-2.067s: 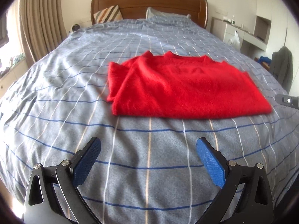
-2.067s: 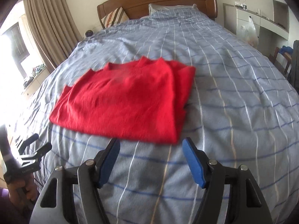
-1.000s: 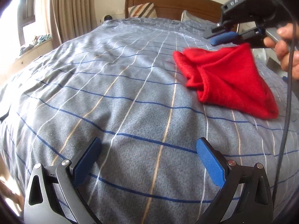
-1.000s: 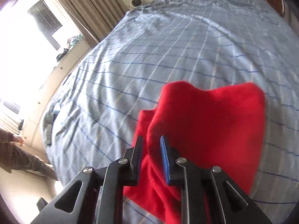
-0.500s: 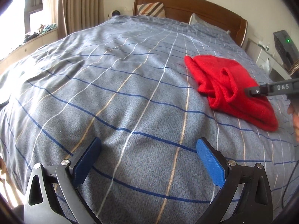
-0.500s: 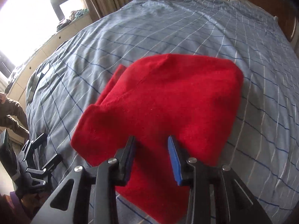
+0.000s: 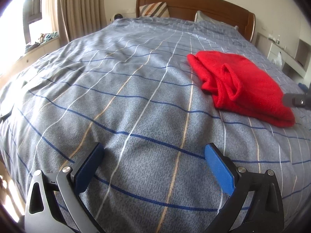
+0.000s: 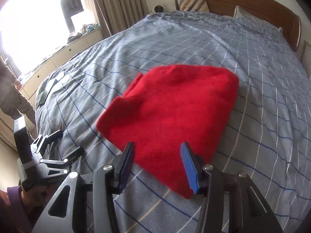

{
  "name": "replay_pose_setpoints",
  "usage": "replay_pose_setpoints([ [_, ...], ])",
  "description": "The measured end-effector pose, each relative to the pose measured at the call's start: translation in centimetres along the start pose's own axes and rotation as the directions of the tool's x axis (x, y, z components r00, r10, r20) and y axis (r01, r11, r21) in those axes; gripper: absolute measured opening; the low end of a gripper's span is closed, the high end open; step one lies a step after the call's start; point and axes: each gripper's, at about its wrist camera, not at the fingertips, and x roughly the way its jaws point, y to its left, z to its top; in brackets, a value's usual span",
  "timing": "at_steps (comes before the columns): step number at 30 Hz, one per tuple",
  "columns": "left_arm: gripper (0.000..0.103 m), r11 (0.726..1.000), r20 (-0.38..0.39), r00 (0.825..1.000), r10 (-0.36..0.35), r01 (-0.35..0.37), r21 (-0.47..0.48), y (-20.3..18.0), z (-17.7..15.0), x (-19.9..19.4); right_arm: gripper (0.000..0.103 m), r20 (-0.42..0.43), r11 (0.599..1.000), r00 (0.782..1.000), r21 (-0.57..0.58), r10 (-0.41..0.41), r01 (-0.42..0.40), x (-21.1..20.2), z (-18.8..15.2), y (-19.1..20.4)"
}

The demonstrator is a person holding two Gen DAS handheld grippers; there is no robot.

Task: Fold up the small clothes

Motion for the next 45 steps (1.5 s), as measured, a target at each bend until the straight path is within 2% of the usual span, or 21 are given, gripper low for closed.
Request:
replay_pose_setpoints([
  [2, 0.102, 1.000, 0.000, 1.000, 0.012, -0.012, 0.008, -0.2, -0.1, 0.0, 0.051, -0.084, 0.997, 0.996, 0.071, 0.037, -0.031, 2.8, -2.0, -1.3],
  [3, 0.102, 1.000, -0.001, 1.000, 0.016, -0.016, 0.014, -0.3, -0.2, -0.1, 0.051, -0.096, 0.996, 0.995, 0.087, 0.040, -0.031, 3.8, -3.0, -1.6],
  [5, 0.102, 0.999, -0.004, 1.000, 0.023, -0.023, 0.031, -0.4, -0.4, -0.4, 0.051, -0.039, 0.998, 0.999, 0.068, 0.004, -0.001, 3.5, -3.6, -1.0],
  [7, 0.102, 0.999, -0.006, 1.000, 0.021, -0.021, 0.049, -0.5, -0.8, -1.0, 0.051, -0.032, 0.997, 0.999, 0.071, -0.041, 0.044, 2.5, -3.7, -0.3],
  [8, 0.102, 0.998, -0.008, 1.000, 0.020, -0.019, 0.057, -0.5, -1.0, -1.4, 0.055, -0.033, 0.995, 0.997, 0.074, -0.071, 0.074, 1.8, -3.8, 0.0],
  [11, 0.102, 0.999, -0.034, 0.999, -0.017, 0.019, 0.044, -0.8, -1.4, -2.2, 0.083, -0.027, 0.979, 0.982, 0.078, -0.185, 0.186, -0.9, -5.0, 0.8],
  [12, 0.102, 0.999, -0.041, 0.999, -0.033, 0.034, 0.039, -1.1, -1.5, -2.4, 0.088, -0.015, 0.972, 0.976, 0.084, -0.218, 0.219, -1.8, -5.6, 0.8],
  [17, 0.102, 0.993, -0.059, 0.994, -0.097, 0.100, 0.064, -4.2, -1.4, -3.5, 0.089, -0.015, 0.927, 0.938, 0.153, -0.345, 0.344, -4.5, -9.5, 0.3],
  [19, 0.102, 0.989, -0.072, 0.991, -0.115, 0.121, 0.090, -5.9, -1.0, -3.5, 0.089, -0.025, 0.914, 0.930, 0.181, -0.366, 0.364, -4.7, -10.9, 0.0],
  [22, 0.102, 0.979, -0.132, 0.985, -0.109, 0.129, 0.156, -8.6, -0.8, -2.3, 0.089, -0.041, 0.900, 0.921, 0.200, -0.388, 0.388, -4.2, -12.5, -0.7],
  [24, 0.103, 0.971, -0.187, 0.980, -0.066, 0.107, 0.216, -10.1, -1.3, -0.7, 0.097, -0.028, 0.896, 0.917, 0.203, -0.398, 0.395, -3.5, -13.3, -1.0],
  [25, 0.103, 0.968, -0.182, 0.982, -0.046, 0.089, 0.235, -10.5, -1.6, -0.3, 0.099, -0.026, 0.894, 0.914, 0.198, -0.404, 0.401, -3.2, -13.7, -1.0],
  [26, 0.103, 0.968, -0.173, 0.984, -0.044, 0.085, 0.238, -10.6, -1.8, -0.2, 0.102, -0.025, 0.893, 0.913, 0.198, -0.408, 0.404, -2.8, -13.8, -1.2],
  [31, 0.102, 0.967, -0.217, 0.974, -0.065, 0.115, 0.227, -10.1, -1.6, 0.1, 0.103, -0.039, 0.896, 0.922, 0.223, -0.384, 0.383, -1.7, -13.8, -2.1],
  [39, 0.102, 0.965, -0.229, 0.972, -0.050, 0.106, 0.241, -10.3, -1.6, 0.6, 0.103, -0.013, 0.883, 0.903, 0.204, -0.430, 0.424, -1.3, -14.3, -1.2],
  [45, 0.102, 0.964, -0.224, 0.973, -0.051, 0.106, 0.244, -10.5, -1.5, 0.7, 0.103, -0.002, 0.881, 0.899, 0.203, -0.437, 0.428, -1.3, -14.4, -1.0],
])
